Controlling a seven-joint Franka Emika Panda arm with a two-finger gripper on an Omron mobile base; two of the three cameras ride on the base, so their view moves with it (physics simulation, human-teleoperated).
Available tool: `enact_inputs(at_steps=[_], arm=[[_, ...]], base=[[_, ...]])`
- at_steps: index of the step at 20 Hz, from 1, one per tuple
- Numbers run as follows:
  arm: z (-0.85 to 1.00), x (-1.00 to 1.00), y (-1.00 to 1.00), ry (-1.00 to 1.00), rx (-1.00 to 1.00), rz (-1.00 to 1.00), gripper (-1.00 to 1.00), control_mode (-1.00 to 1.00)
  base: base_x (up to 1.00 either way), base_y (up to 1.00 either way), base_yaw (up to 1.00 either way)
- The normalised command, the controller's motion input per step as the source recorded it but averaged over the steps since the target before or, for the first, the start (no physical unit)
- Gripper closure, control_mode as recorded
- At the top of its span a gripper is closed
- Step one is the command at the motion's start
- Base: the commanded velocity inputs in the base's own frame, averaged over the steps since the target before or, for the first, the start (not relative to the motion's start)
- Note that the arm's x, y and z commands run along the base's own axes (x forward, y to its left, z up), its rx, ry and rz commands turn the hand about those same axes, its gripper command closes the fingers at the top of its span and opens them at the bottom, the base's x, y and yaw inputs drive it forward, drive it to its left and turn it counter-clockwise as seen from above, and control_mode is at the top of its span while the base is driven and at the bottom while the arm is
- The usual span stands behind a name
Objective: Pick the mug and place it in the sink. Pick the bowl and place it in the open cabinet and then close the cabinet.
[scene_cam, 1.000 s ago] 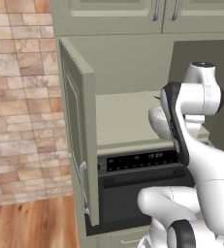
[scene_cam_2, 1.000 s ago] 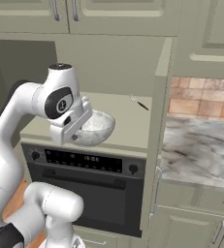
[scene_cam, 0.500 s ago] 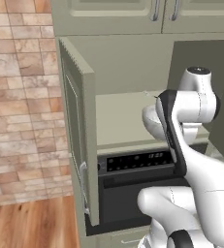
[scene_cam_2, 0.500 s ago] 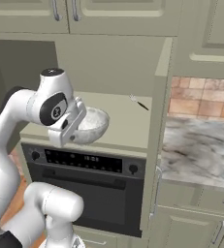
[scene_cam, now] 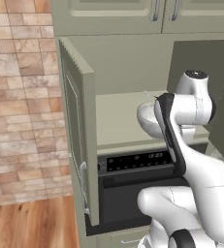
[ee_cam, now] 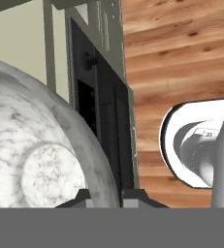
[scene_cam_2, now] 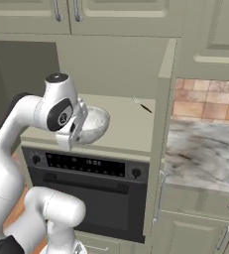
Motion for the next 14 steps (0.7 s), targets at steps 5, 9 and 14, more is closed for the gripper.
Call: enact_inputs(at_steps=[5, 9, 14], arm=[[0.00, 0.44, 0.00, 0.05, 0.00, 0.02, 1.00, -1.00], [0.00, 0.40, 0.00, 0.00, 0.00, 0.01, 1.00, -1.00], [-0.11, 0.36, 0.00, 0.00, 0.00, 0.01, 1.00, -1.00]], base=[[0.00, 0.00, 0.00], [0.00, 0.00, 0.00], [0.00, 0.00, 0.00]])
